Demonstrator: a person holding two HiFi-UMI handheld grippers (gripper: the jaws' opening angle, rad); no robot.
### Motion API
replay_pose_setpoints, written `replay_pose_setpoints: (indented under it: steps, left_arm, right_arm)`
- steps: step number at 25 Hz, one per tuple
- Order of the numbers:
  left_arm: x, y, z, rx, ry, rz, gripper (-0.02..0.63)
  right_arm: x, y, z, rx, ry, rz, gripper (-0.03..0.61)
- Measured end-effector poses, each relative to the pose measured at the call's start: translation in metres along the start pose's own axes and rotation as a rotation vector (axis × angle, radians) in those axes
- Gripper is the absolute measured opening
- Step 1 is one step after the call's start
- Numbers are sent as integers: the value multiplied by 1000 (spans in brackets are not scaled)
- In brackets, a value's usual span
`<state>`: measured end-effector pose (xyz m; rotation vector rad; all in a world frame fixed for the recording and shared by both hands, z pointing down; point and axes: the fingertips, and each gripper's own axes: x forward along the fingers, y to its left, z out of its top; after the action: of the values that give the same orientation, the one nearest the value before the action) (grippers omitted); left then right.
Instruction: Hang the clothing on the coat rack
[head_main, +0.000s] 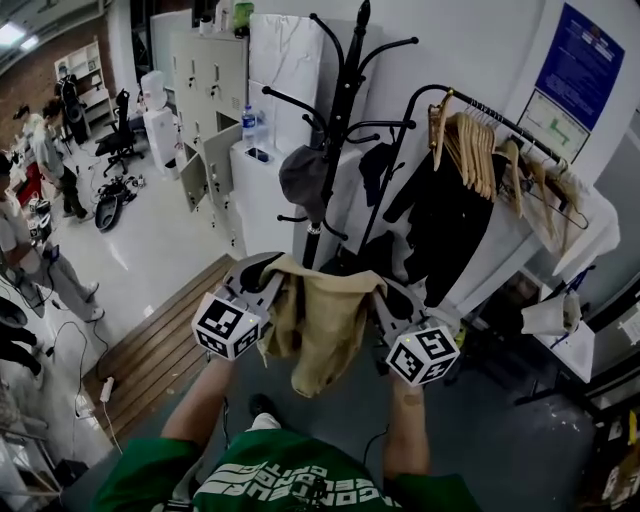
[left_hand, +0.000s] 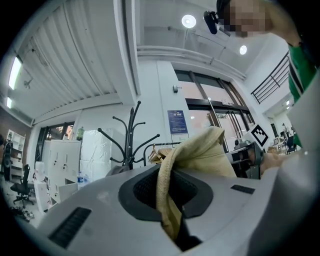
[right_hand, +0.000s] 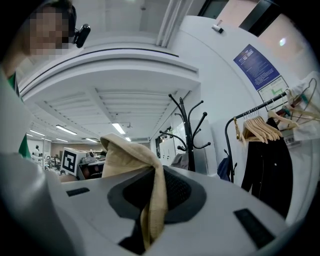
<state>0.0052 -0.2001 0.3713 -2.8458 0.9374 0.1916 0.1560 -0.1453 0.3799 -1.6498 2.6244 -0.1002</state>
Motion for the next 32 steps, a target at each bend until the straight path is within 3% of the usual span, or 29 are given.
replay_pose_setpoints:
  steps: [17, 32]
  left_arm:
    - [31, 98, -7, -13, -10, -80, 20]
    - [45, 129, -18, -27, -1, -109, 20]
  right_arm:
    - [93, -4, 6, 22, -11, -83, 51]
    - [127, -11, 3, 37, -15, -101, 51]
